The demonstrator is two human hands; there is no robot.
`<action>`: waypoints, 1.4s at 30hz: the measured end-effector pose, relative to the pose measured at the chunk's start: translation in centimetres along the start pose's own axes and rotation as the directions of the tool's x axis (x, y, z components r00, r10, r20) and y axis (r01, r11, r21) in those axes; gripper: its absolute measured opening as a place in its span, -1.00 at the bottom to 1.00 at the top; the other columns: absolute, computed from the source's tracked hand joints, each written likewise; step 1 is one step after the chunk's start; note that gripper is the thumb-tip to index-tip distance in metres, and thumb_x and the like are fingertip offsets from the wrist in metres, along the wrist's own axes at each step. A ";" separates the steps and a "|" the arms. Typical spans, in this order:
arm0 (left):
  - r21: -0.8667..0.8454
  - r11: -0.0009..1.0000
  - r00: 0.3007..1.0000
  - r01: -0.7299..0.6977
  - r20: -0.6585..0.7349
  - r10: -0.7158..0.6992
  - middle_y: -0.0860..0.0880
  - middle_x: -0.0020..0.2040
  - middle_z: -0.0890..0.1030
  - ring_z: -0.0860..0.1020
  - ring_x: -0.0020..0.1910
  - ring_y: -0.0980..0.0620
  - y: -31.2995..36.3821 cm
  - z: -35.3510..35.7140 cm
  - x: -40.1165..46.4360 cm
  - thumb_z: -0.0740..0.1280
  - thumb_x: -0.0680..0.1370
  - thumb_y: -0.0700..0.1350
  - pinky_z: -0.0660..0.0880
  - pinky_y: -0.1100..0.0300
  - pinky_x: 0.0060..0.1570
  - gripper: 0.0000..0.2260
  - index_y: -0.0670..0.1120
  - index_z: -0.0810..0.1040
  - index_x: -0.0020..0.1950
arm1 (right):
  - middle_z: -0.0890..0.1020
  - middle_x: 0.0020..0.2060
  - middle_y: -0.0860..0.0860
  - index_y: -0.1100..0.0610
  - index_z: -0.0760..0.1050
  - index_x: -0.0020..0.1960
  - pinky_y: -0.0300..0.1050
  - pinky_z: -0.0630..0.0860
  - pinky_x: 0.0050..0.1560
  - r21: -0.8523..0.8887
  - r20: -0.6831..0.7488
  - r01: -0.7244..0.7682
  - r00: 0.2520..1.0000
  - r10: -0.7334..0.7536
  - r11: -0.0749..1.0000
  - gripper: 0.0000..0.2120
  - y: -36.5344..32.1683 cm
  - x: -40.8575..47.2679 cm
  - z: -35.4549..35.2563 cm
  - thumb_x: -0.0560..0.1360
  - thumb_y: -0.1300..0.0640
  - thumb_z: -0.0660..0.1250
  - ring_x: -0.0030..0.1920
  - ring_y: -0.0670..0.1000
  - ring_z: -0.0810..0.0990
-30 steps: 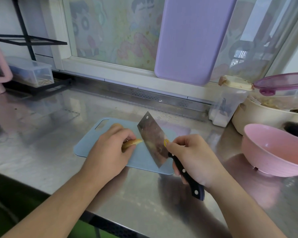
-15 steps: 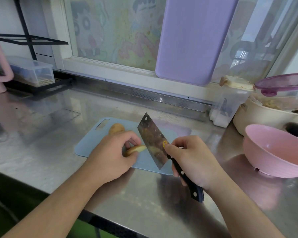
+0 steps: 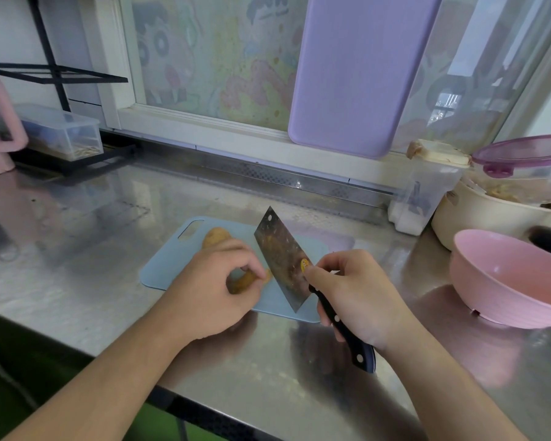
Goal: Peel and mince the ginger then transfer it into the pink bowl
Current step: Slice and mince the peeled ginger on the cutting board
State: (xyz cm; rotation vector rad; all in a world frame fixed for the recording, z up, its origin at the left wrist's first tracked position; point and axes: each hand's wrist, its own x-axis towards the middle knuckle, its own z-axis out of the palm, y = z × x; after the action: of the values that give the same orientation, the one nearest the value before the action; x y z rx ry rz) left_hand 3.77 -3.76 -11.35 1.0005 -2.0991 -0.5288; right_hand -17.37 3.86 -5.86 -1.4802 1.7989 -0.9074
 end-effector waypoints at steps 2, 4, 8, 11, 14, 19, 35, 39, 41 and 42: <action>-0.057 0.998 1.000 0.025 -0.004 -0.025 0.17 -0.02 0.63 0.62 -0.01 0.04 -0.2 0.0 0.1 0.47 0.52 -0.23 0.54 0.14 -0.10 -0.75 0.16 0.67 -0.04 | 0.59 -0.53 0.15 0.25 0.57 -0.12 -0.19 0.39 -0.51 0.002 0.001 -0.005 1.000 0.005 1.000 -0.71 0.0 0.0 0.0 0.65 0.07 0.28 -0.63 0.09 0.44; -0.102 0.992 0.997 0.071 -0.030 -0.074 0.17 -0.02 0.62 0.62 0.01 0.09 -0.3 0.0 0.1 0.51 0.53 -0.20 0.53 0.24 -0.12 -0.75 0.18 0.64 0.02 | 0.59 -0.53 0.14 0.25 0.58 -0.12 -0.18 0.39 -0.51 0.006 0.002 -0.009 1.000 0.009 1.000 -0.72 0.0 0.0 0.0 0.65 0.08 0.28 -0.63 0.09 0.43; -0.089 0.984 0.988 0.157 0.021 -0.156 0.18 -0.08 0.62 0.59 -0.07 0.14 -0.6 0.3 0.1 0.51 0.54 0.01 0.51 0.28 -0.06 -0.87 0.19 0.62 0.03 | 0.57 -0.56 0.12 0.27 0.59 -0.11 -0.18 0.38 -0.51 0.008 0.002 -0.006 1.000 0.006 1.000 -0.70 0.0 0.0 0.0 0.65 0.07 0.28 -0.63 0.09 0.44; -0.044 0.986 0.987 0.162 0.031 -0.161 0.15 -0.17 0.61 0.57 -0.17 0.10 -0.3 0.5 0.0 0.49 0.54 0.04 0.56 0.13 -0.09 -0.91 0.16 0.62 0.00 | 0.57 -0.56 0.12 0.28 0.58 -0.11 -0.22 0.38 -0.53 0.016 0.004 -0.008 1.000 0.008 1.000 -0.69 0.0 0.0 0.0 0.65 0.07 0.29 -0.63 0.08 0.44; 0.007 0.991 0.991 0.130 0.021 -0.131 0.10 -0.24 0.60 0.55 -0.27 0.07 -0.2 0.5 0.0 0.48 0.56 0.05 0.56 0.08 -0.18 -0.93 0.14 0.61 -0.03 | 0.57 -0.55 0.13 0.28 0.59 -0.12 -0.23 0.38 -0.53 0.033 0.017 -0.013 1.000 0.012 0.999 -0.70 0.0 -0.1 0.1 0.64 0.07 0.29 -0.61 0.08 0.44; 0.063 0.995 0.996 0.080 0.022 -0.081 0.07 -0.28 0.57 0.54 -0.28 0.05 -0.1 0.6 0.1 0.45 0.58 0.05 0.56 0.00 -0.23 -0.95 0.14 0.61 0.00 | 0.57 -0.52 0.16 0.32 0.58 -0.13 -0.20 0.39 -0.51 0.078 0.047 -0.006 0.999 0.002 0.997 -0.69 -0.1 0.1 0.7 0.64 0.11 0.26 -0.59 0.10 0.44; -0.018 0.989 0.968 0.146 0.209 -0.139 0.07 -0.19 0.60 0.52 -0.25 0.10 -0.3 -0.2 -0.2 0.51 0.49 -0.06 0.50 0.21 -0.15 -0.59 0.25 0.56 0.28 | 0.56 -0.51 0.16 0.35 0.60 -0.12 -0.19 0.40 -0.51 0.140 0.014 -0.035 0.999 0.034 0.989 -0.70 -0.1 0.1 0.6 0.64 0.13 0.29 -0.60 0.08 0.42; 0.024 0.992 0.972 0.126 0.198 -0.128 0.12 -0.20 0.62 0.53 -0.23 0.09 -0.6 0.0 0.0 0.50 0.52 -0.06 0.45 0.31 -0.21 -0.58 0.24 0.56 0.34 | 0.57 -0.51 0.16 0.29 0.62 -0.15 -0.19 0.40 -0.50 0.145 0.017 -0.024 1.000 0.021 0.989 -0.69 -0.1 0.0 0.6 0.65 0.11 0.29 -0.60 0.08 0.42; 0.073 0.991 0.981 0.114 0.149 -0.124 0.14 -0.19 0.60 0.52 -0.19 0.17 -0.8 0.3 0.2 0.50 0.52 0.02 0.38 0.34 -0.21 -0.63 0.20 0.58 0.31 | 0.57 -0.51 0.16 0.31 0.61 -0.15 -0.18 0.40 -0.49 0.141 0.016 -0.015 1.000 0.013 0.990 -0.69 -0.1 0.0 0.6 0.65 0.12 0.28 -0.60 0.09 0.43; 0.111 0.988 0.985 0.107 0.125 -0.121 0.15 -0.18 0.59 0.51 -0.16 0.24 -0.9 0.4 0.2 0.49 0.52 0.07 0.35 0.36 -0.22 -0.67 0.17 0.59 0.28 | 0.56 -0.52 0.17 0.30 0.60 -0.15 -0.17 0.40 -0.50 0.139 0.015 -0.013 1.000 0.011 0.990 -0.69 -0.1 0.0 0.6 0.65 0.13 0.27 -0.60 0.09 0.43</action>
State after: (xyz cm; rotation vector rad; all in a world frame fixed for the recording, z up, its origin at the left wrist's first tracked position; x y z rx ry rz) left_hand 3.78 -4.47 -12.11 1.1798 -2.2136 -0.5607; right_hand -16.77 3.79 -6.10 -1.3838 1.6970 -0.9932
